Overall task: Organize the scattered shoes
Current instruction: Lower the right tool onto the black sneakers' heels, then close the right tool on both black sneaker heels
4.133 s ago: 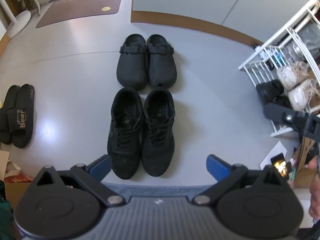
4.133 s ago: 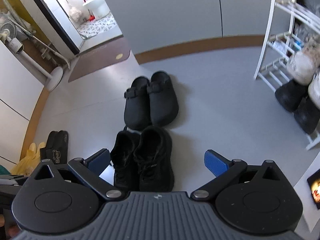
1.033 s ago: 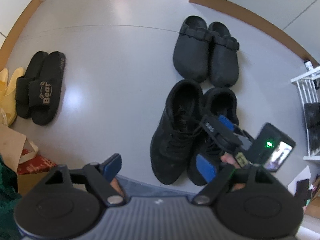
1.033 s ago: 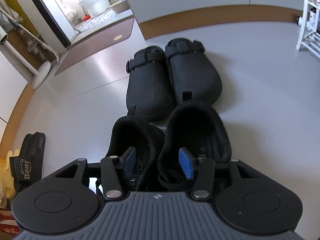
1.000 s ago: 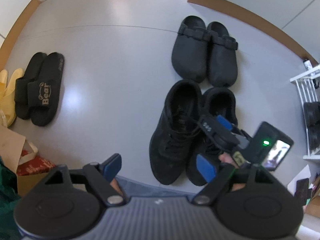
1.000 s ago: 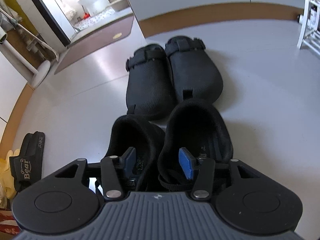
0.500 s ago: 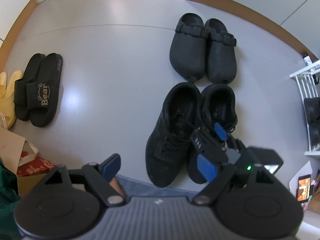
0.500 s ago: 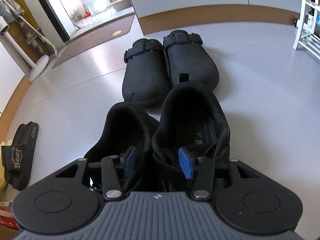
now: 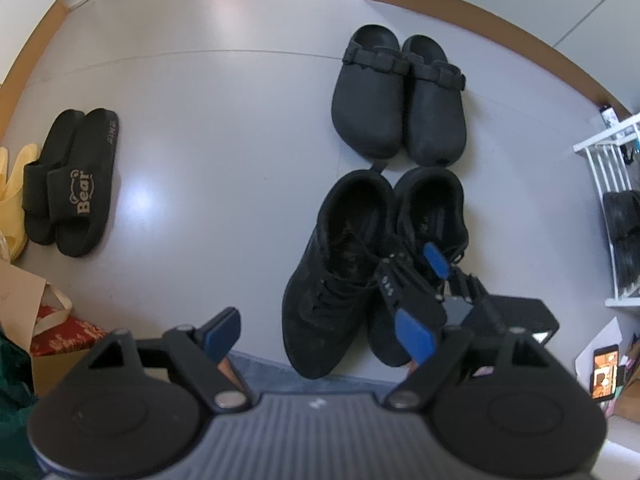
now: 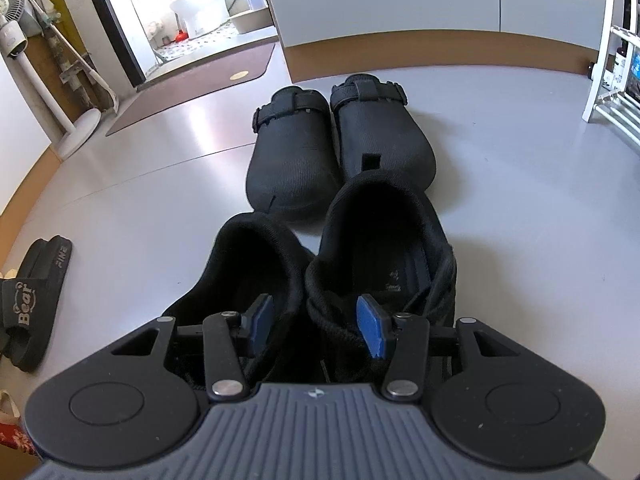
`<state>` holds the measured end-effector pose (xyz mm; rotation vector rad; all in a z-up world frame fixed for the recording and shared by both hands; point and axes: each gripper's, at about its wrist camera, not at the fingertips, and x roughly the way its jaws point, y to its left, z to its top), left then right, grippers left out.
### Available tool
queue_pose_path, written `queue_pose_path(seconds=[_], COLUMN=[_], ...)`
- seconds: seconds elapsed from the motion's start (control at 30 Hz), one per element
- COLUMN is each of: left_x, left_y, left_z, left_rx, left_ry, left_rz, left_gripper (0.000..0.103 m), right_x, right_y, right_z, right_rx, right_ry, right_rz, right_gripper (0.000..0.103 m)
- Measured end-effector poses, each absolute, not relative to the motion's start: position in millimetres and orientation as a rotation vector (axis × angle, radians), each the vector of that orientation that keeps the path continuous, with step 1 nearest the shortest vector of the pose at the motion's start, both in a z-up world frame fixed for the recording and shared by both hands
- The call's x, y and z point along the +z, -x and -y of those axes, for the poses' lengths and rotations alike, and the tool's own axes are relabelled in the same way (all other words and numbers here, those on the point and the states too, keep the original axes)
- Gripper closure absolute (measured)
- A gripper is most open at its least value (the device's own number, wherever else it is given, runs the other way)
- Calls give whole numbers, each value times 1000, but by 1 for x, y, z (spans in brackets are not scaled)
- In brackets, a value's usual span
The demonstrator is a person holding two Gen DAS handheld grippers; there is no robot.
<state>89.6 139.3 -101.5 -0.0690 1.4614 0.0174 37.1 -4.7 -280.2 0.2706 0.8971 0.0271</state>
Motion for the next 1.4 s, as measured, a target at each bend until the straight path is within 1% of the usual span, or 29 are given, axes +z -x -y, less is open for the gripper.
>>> queue_pose_path(seconds=[0.13, 0.33, 0.37, 0.43, 0.47, 0.57, 0.63, 0.67, 0.73, 0.87, 1.13, 1.17, 1.27, 1.4], left_x=[-100, -100, -100, -100, -99, -99, -100, -101, -101, -100, -100, -100, -100, -102], left_y=[-90, -88, -88, -88, -88, -88, -88, -87, -88, -89, -87, -87, -86, -86], left_z=[-135, -127, -127, -126, -126, -125, -125, -125, -126, -127, -129, -129, -129, -129], left_rx=[8, -13, -12, -10, -9, -7, -8, -8, -9, -9, -14, -14, -18, -15], left_ry=[70, 59, 59, 59, 59, 59, 56, 55, 56, 60, 67, 69, 67, 68], left_rz=[-1455, -1462, -1461, -1460, -1459, -1458, -1463, -1464, -1467, -1464, -1465, -1464, -1465, -1470], left_gripper=[16, 15, 15, 15, 15, 14, 14, 14, 14, 14, 14, 14, 14, 14], right_x=[-274, -271, -270, -272, -272, -265, -267, -268, -275, -278, -270, -268, -258, -261], right_y=[-23, 3, 7, 10, 10, 9, 3, 1, -6, -9, -18, -17, -13, -31], right_z=[7, 0, -2, -6, -7, -13, -18, -19, -22, -26, -23, -22, -19, -10], right_rx=[31, 37, 45, 86, 99, 137, 152, 155, 178, 189, 140, 134, 90, 95], right_ry=[-259, -172, -165, -187, -197, -216, -216, -213, -208, -172, -148, -140, -123, -150], right_rz=[-868, -822, -815, -831, -838, -817, -858, -875, -924, -912, -885, -871, -806, -823], right_gripper=[51, 53, 57, 60, 64, 65, 66, 73, 80, 82, 83, 82, 71, 71])
